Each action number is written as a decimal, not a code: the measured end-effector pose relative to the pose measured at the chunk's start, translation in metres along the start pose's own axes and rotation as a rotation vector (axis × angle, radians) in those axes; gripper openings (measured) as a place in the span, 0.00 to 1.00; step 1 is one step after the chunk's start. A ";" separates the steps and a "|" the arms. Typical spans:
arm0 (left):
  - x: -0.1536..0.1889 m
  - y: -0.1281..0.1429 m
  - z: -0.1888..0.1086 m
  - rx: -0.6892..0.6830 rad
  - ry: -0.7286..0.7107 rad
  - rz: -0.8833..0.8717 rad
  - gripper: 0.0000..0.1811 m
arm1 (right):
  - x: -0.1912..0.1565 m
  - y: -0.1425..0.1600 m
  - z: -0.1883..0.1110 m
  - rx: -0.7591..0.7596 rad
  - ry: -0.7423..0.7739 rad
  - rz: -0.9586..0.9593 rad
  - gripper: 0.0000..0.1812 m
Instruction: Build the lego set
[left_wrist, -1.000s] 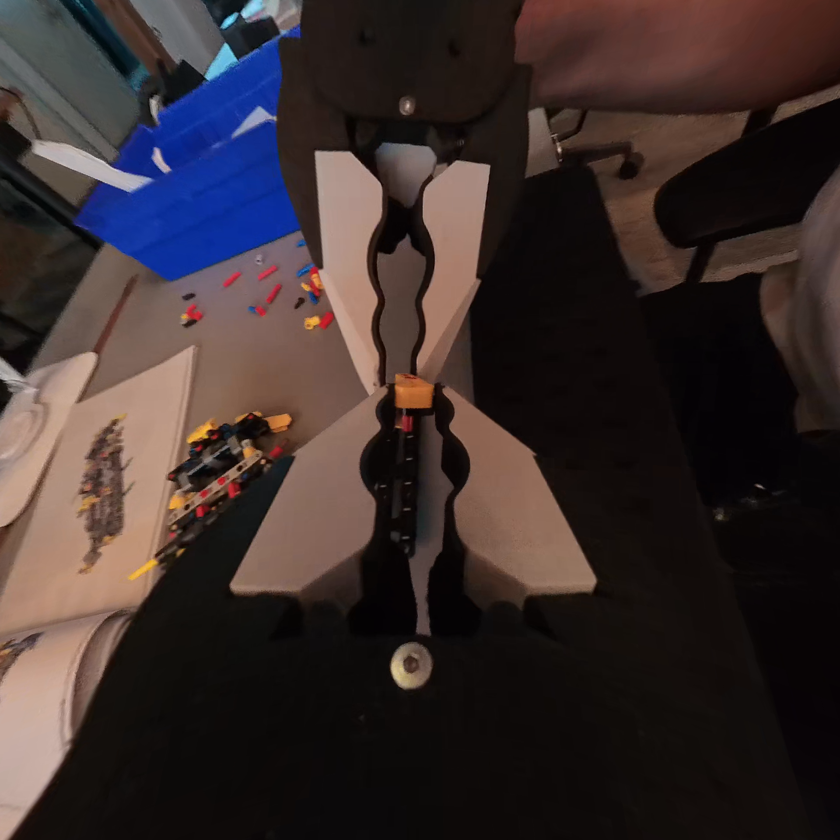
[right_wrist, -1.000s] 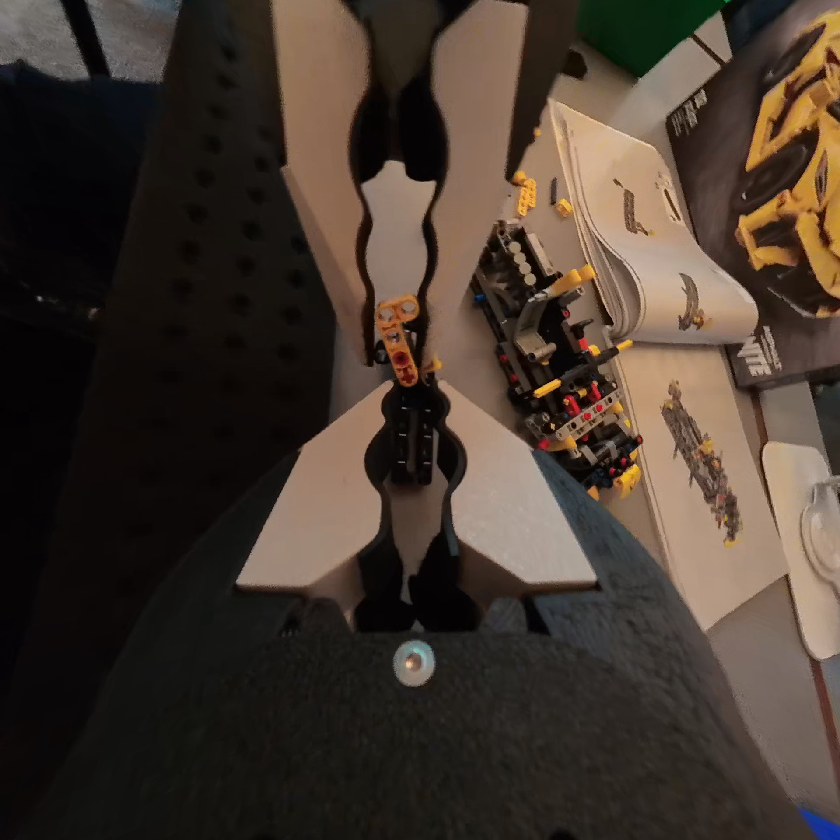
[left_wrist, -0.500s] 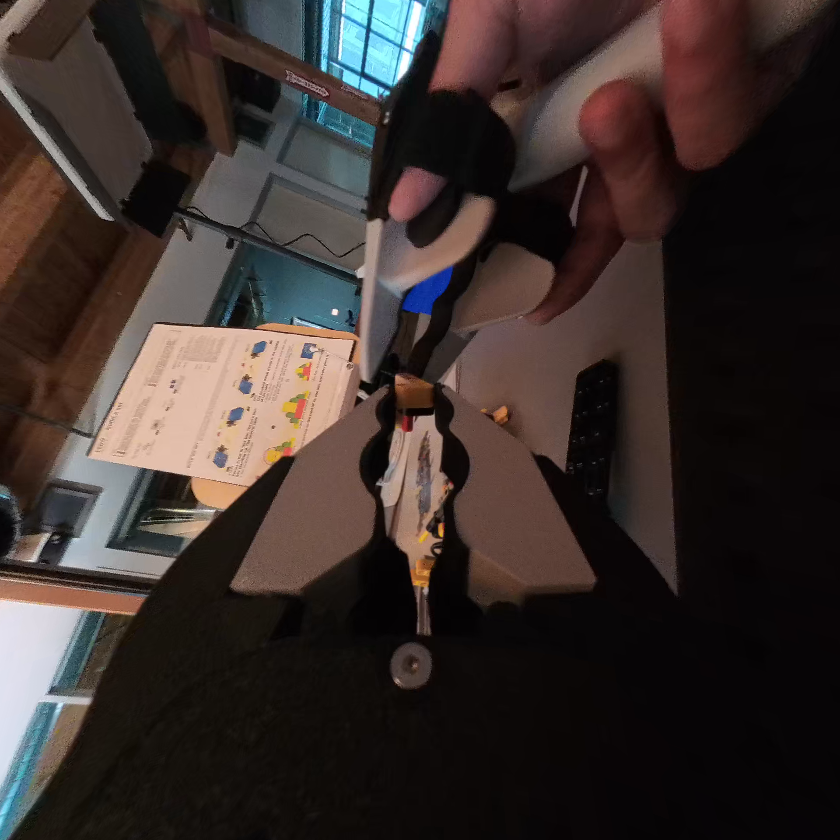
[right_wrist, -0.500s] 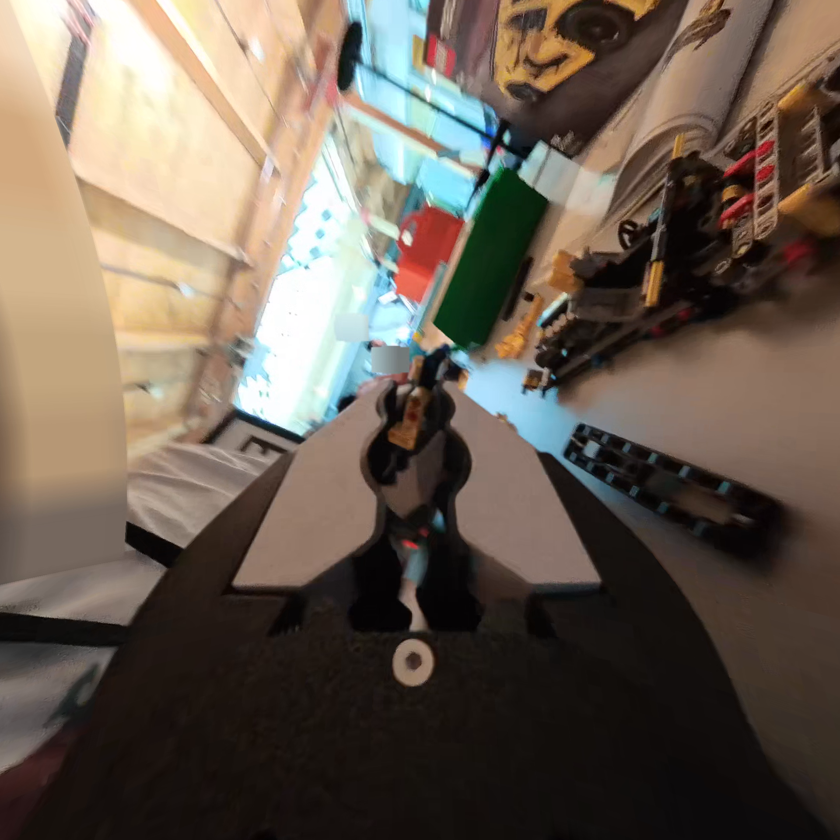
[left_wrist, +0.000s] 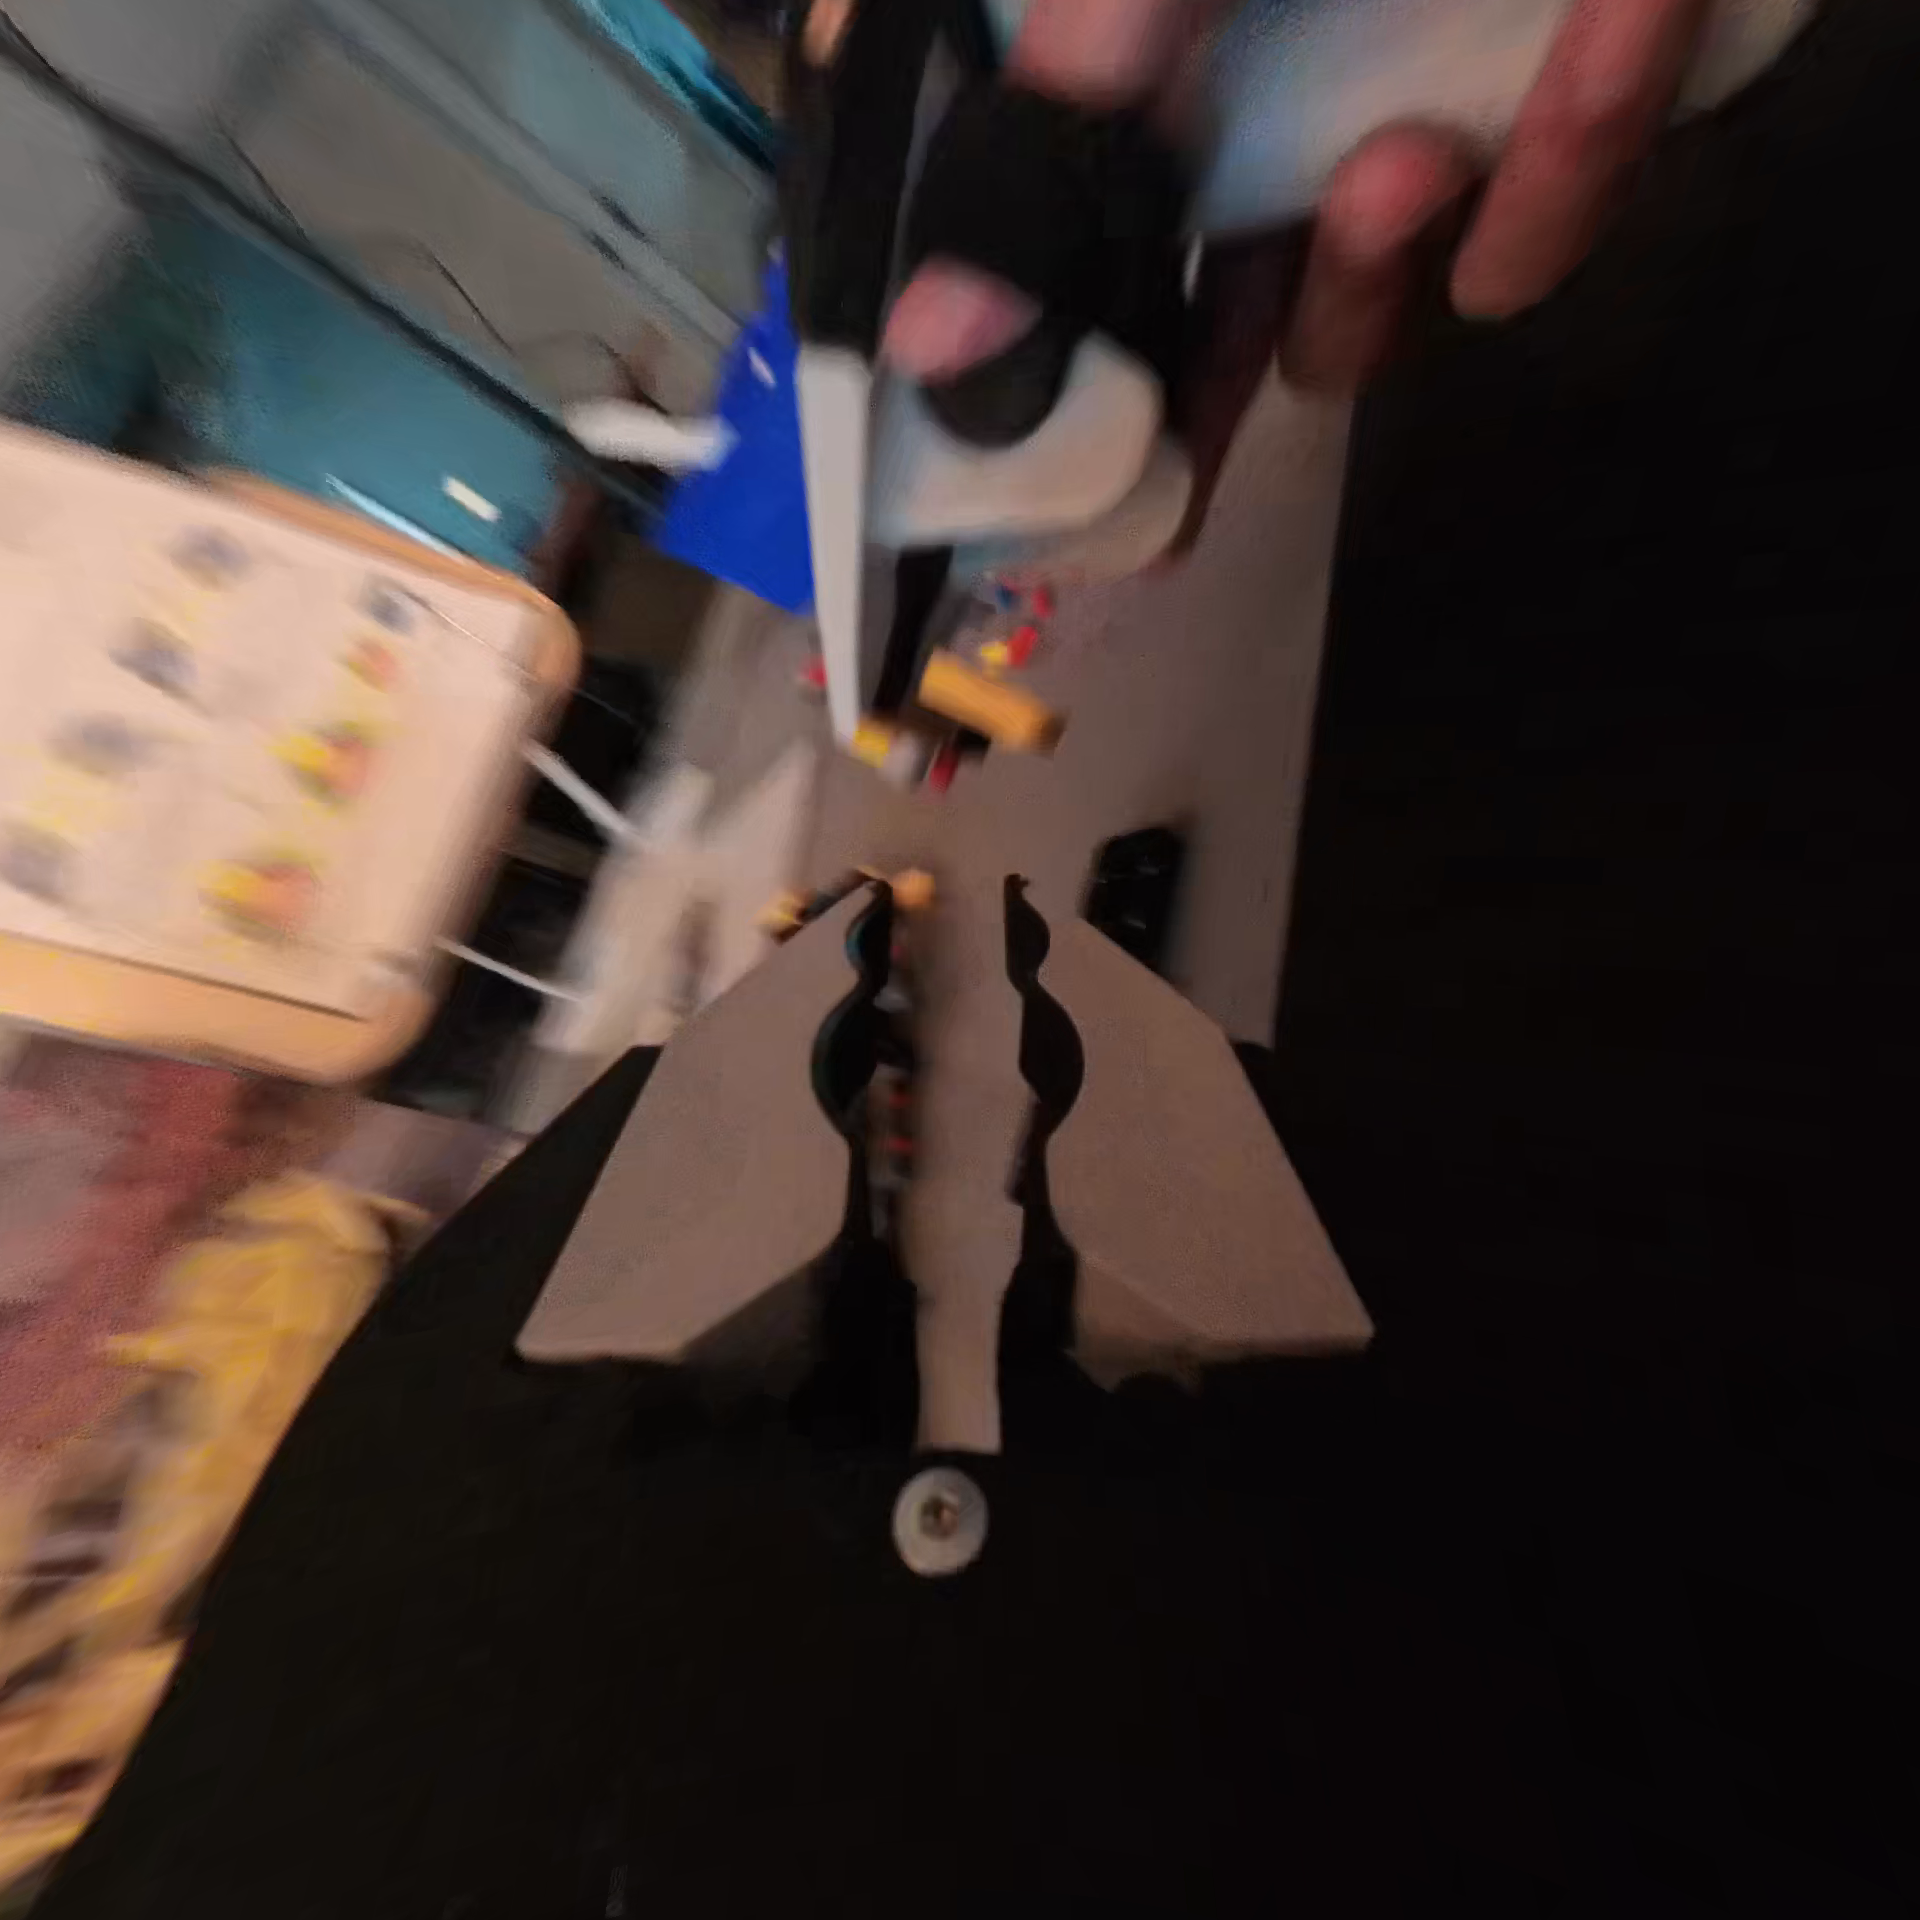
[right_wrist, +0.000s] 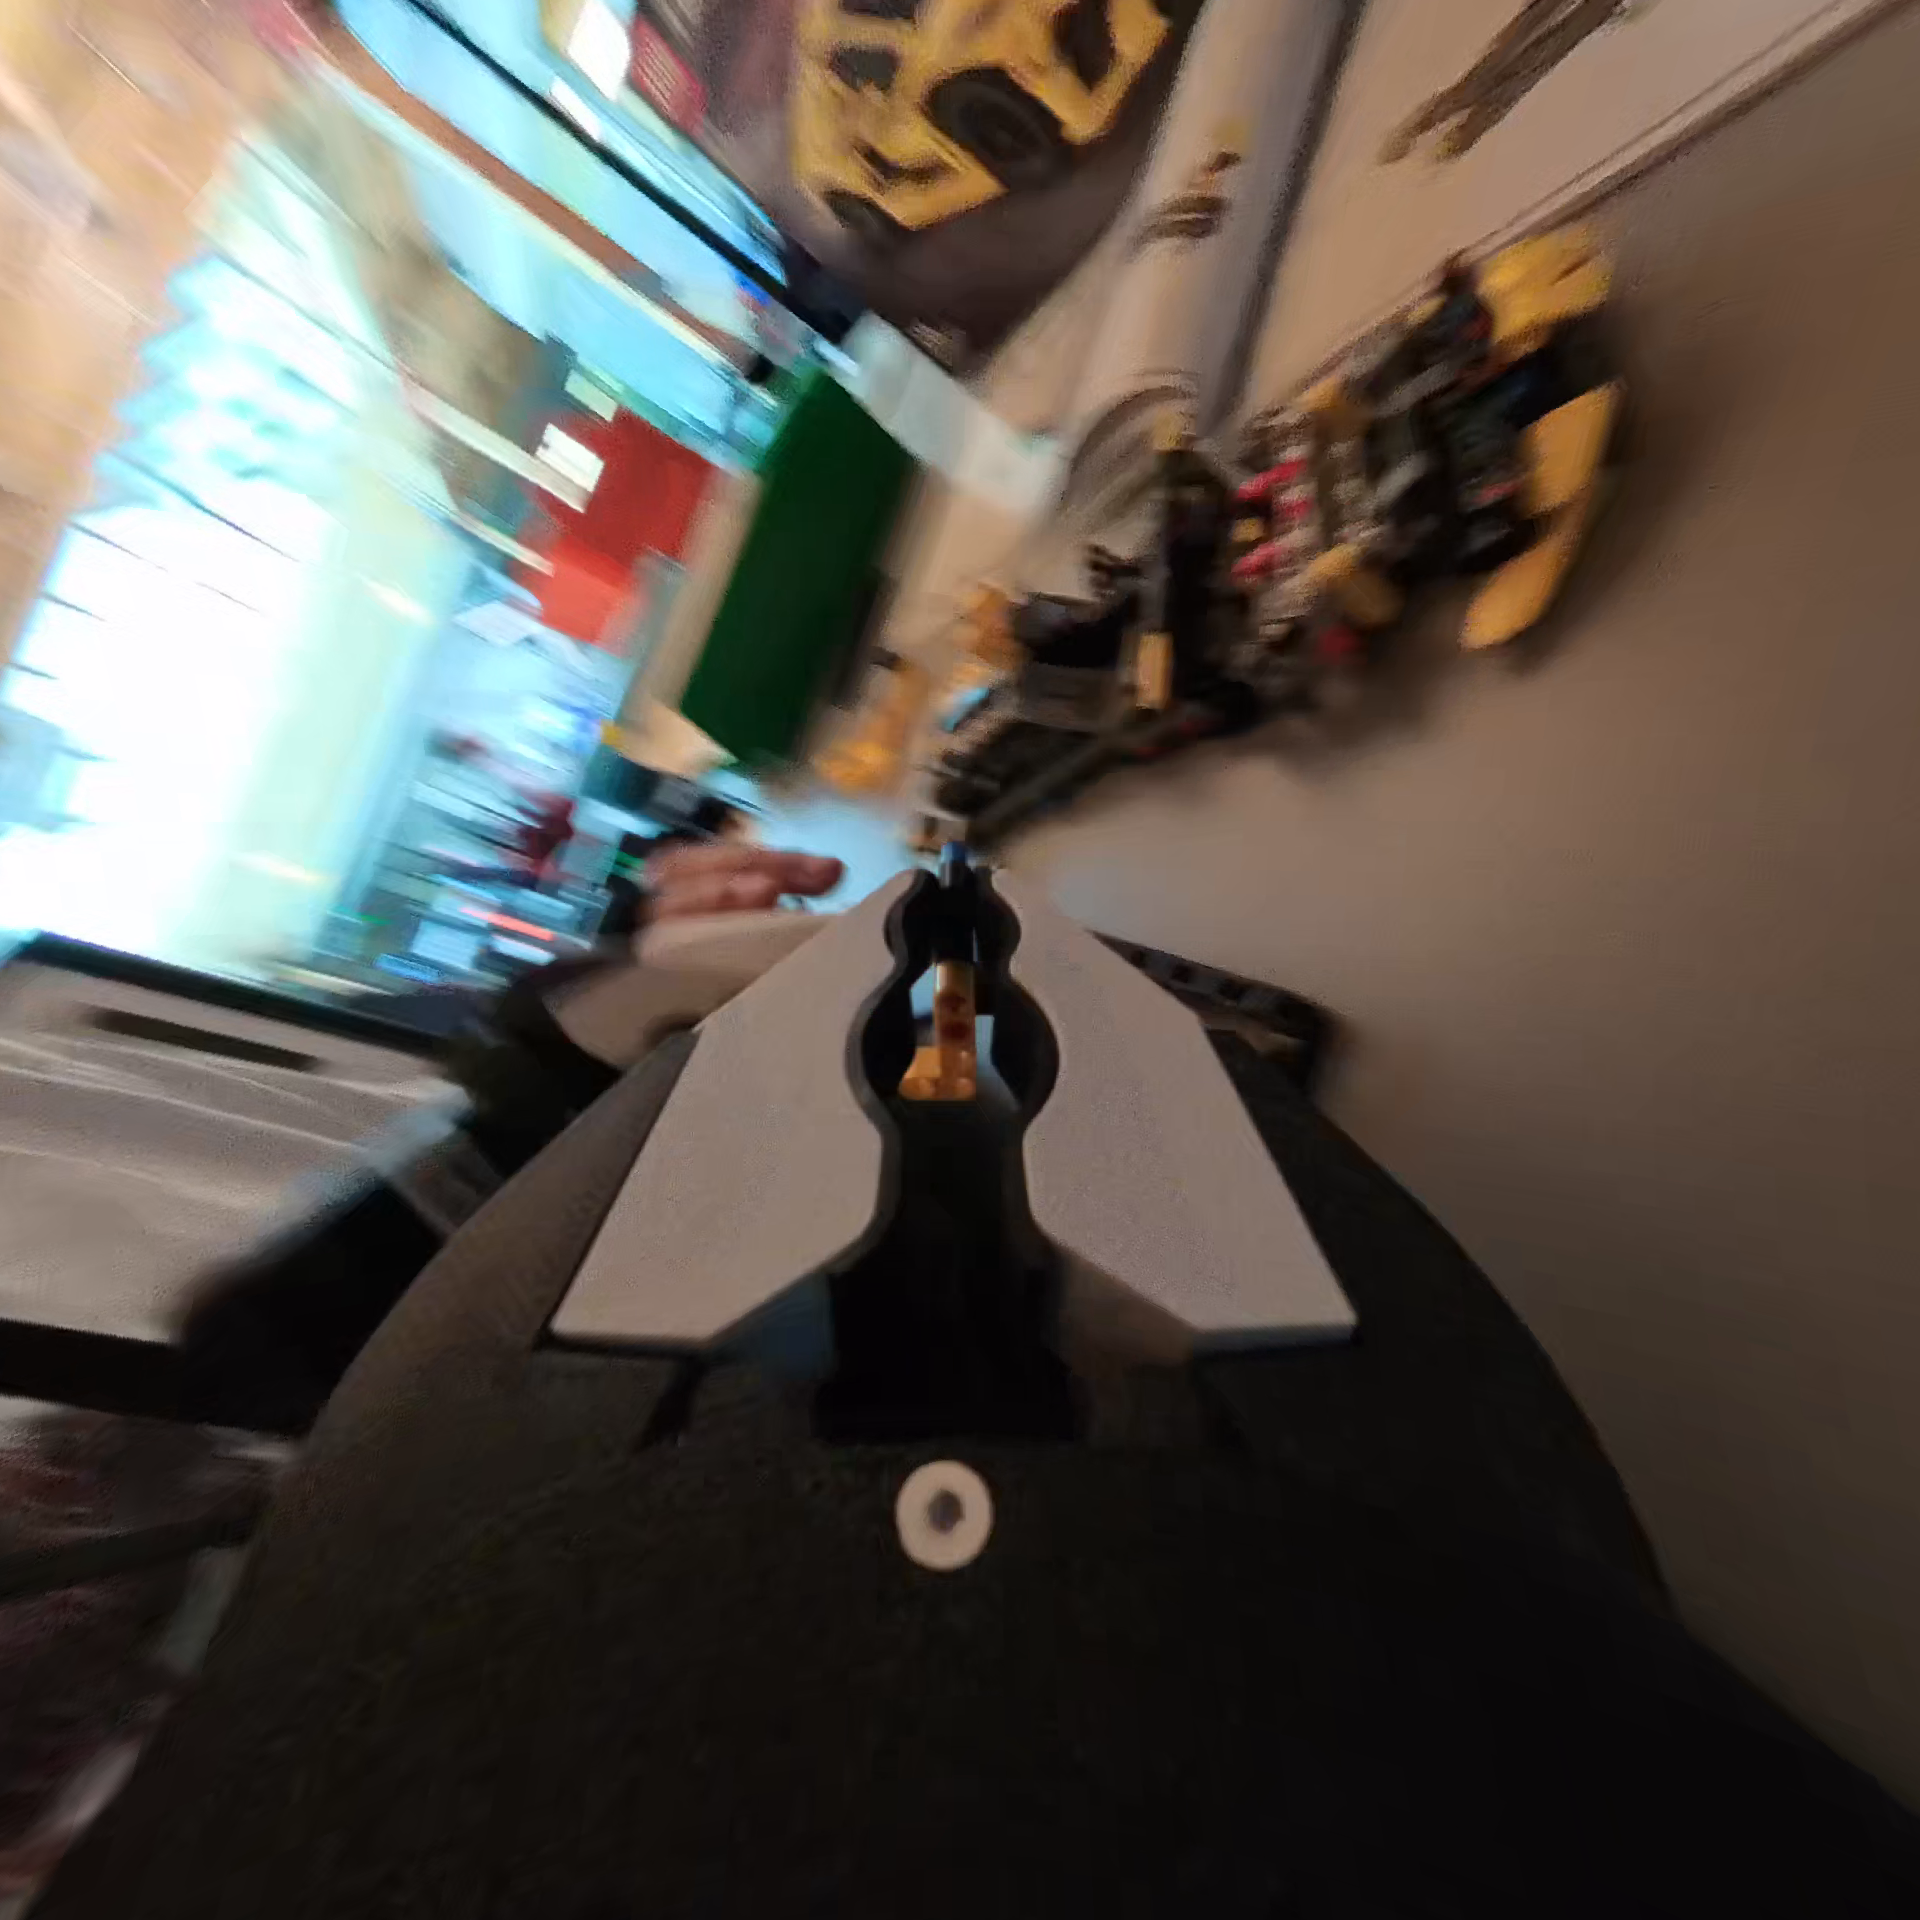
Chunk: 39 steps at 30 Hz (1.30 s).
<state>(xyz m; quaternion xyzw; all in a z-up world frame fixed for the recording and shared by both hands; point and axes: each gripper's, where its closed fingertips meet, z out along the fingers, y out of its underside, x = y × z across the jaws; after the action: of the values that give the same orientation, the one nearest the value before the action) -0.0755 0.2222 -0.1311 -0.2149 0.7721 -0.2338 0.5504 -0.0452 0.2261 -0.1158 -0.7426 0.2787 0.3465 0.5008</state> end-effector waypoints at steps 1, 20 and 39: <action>0.003 0.008 0.000 -0.032 0.093 -0.140 0.12 | 0.010 0.002 -0.009 -0.058 0.122 -0.125 0.03; 0.044 0.049 0.036 -0.392 0.828 -0.538 0.15 | 0.058 0.048 -0.016 -0.565 0.554 -0.309 0.04; 0.049 0.038 0.040 -0.368 0.690 -0.699 0.15 | 0.070 0.051 -0.004 -0.824 0.719 -0.298 0.04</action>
<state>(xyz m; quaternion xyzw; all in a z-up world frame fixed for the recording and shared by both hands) -0.0554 0.2186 -0.2024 -0.4633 0.8190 -0.3212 0.1065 -0.0407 0.2000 -0.1986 -0.9793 0.1656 0.0775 0.0870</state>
